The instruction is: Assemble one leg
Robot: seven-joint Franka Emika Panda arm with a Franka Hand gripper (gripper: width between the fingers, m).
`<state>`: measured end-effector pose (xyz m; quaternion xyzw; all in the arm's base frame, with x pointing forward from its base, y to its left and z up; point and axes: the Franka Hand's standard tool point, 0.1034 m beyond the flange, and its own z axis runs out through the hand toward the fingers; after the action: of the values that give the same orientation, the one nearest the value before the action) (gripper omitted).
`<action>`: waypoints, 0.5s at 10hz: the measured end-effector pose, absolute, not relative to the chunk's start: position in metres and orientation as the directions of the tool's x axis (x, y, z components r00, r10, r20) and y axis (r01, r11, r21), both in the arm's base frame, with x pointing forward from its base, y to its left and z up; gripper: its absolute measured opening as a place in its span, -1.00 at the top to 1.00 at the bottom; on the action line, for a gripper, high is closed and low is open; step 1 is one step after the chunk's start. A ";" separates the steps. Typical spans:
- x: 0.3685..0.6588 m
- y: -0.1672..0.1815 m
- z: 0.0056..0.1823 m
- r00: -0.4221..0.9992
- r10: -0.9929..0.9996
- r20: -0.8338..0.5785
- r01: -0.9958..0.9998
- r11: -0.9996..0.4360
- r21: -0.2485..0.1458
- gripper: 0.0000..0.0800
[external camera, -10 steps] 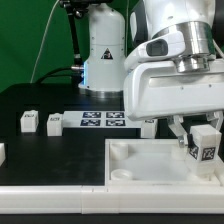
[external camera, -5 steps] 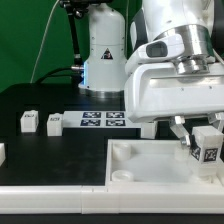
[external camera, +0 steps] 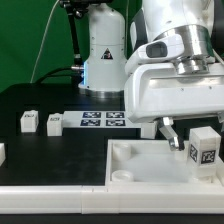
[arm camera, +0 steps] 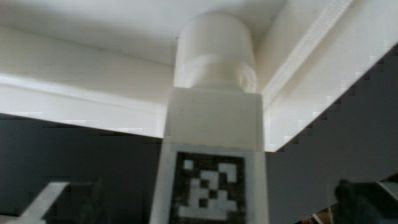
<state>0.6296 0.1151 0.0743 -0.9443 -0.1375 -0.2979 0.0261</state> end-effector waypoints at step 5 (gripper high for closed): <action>0.641 0.107 0.099 0.815 0.257 0.520 0.284 -0.958 0.030 -0.62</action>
Offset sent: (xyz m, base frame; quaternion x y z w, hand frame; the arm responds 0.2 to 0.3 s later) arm 0.0111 -0.0048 0.0214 0.0106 -0.0385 -0.0217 0.9990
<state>0.6413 0.1065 0.0988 -0.9522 -0.1420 -0.2693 0.0245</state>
